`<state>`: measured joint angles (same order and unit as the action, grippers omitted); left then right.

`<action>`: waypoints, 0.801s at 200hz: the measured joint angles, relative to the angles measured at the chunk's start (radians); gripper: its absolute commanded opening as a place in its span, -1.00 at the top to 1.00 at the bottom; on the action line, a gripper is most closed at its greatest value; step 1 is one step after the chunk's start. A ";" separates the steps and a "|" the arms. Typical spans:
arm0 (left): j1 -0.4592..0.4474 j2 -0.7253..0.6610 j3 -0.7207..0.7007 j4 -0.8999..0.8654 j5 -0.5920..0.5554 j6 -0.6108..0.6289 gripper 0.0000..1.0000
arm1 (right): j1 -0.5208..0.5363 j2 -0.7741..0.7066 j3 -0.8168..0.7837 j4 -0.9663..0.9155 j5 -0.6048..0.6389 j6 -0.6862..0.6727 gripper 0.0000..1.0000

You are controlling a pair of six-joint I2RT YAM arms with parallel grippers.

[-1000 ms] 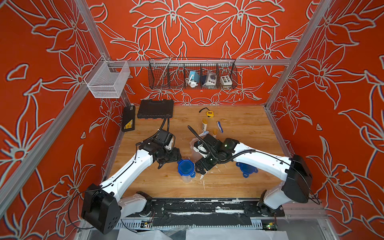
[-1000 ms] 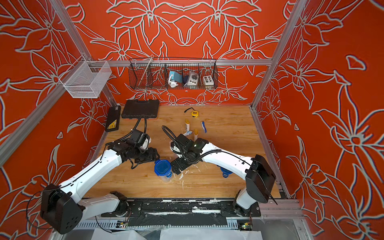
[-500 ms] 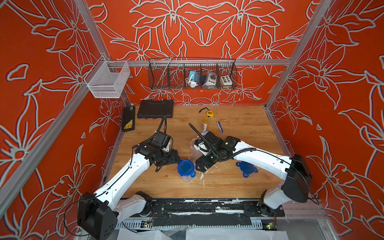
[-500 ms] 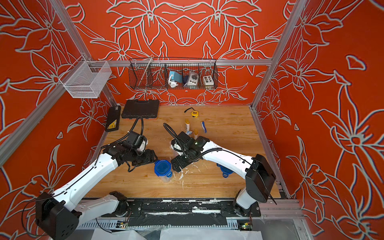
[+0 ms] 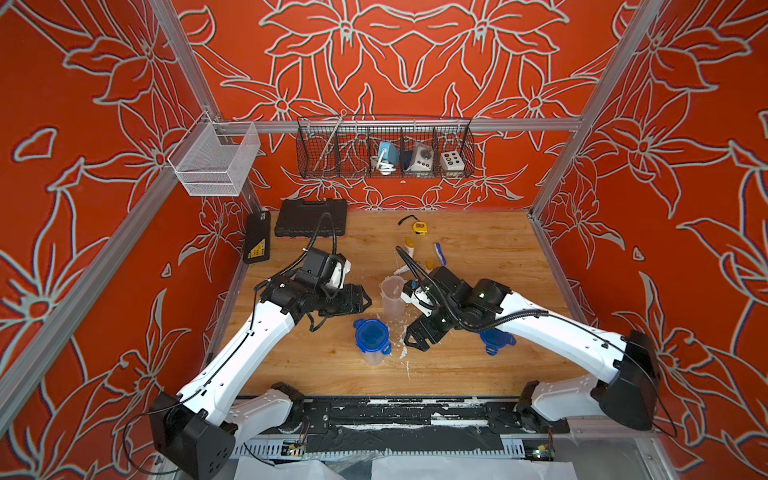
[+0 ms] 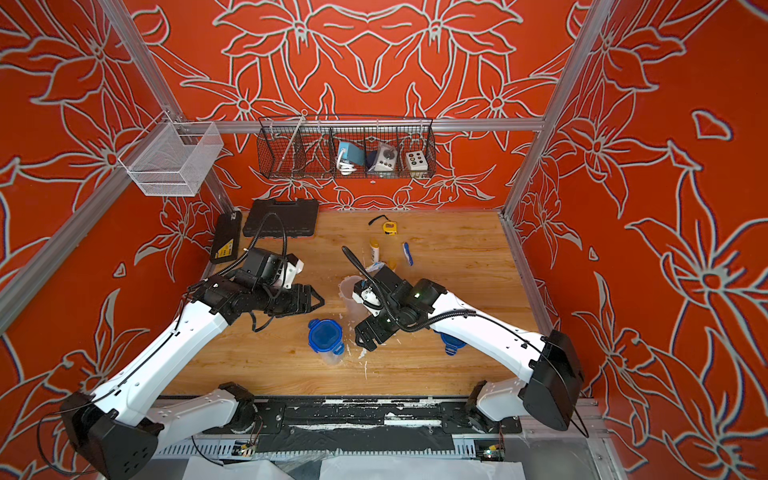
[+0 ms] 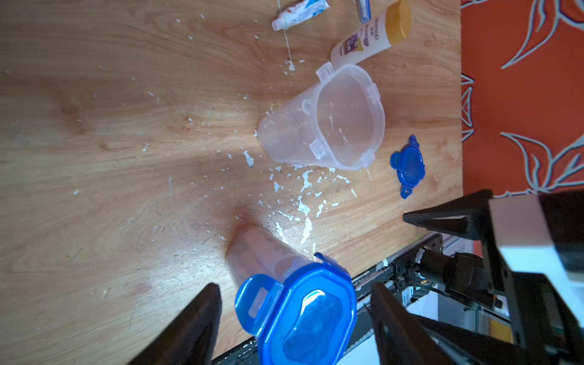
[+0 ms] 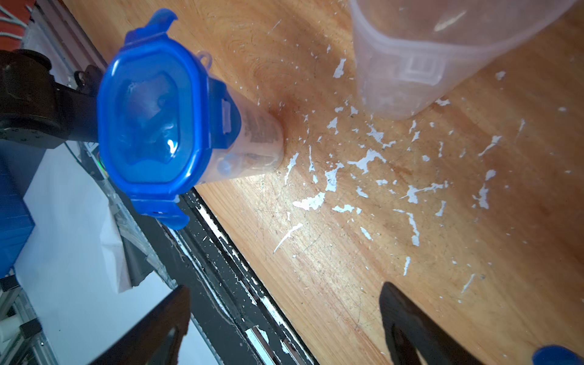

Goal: Pack away toiletry kits
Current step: Close the fastener on the container.

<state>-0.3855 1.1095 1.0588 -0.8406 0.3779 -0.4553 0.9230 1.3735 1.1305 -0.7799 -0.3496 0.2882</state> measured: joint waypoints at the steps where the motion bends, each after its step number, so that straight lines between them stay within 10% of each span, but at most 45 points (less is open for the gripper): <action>1: 0.000 -0.001 -0.002 0.001 0.003 0.000 -0.42 | 0.000 0.000 -0.002 0.003 -0.002 0.000 -0.76; 160: -0.068 -0.022 -0.088 0.003 0.104 0.009 -0.33 | 0.049 0.015 -0.151 0.302 -0.108 0.142 -0.66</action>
<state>-0.4538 1.0874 0.9710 -0.8371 0.4816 -0.4461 0.9722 1.3884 0.9794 -0.4778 -0.4572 0.4305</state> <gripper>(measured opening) 0.665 0.831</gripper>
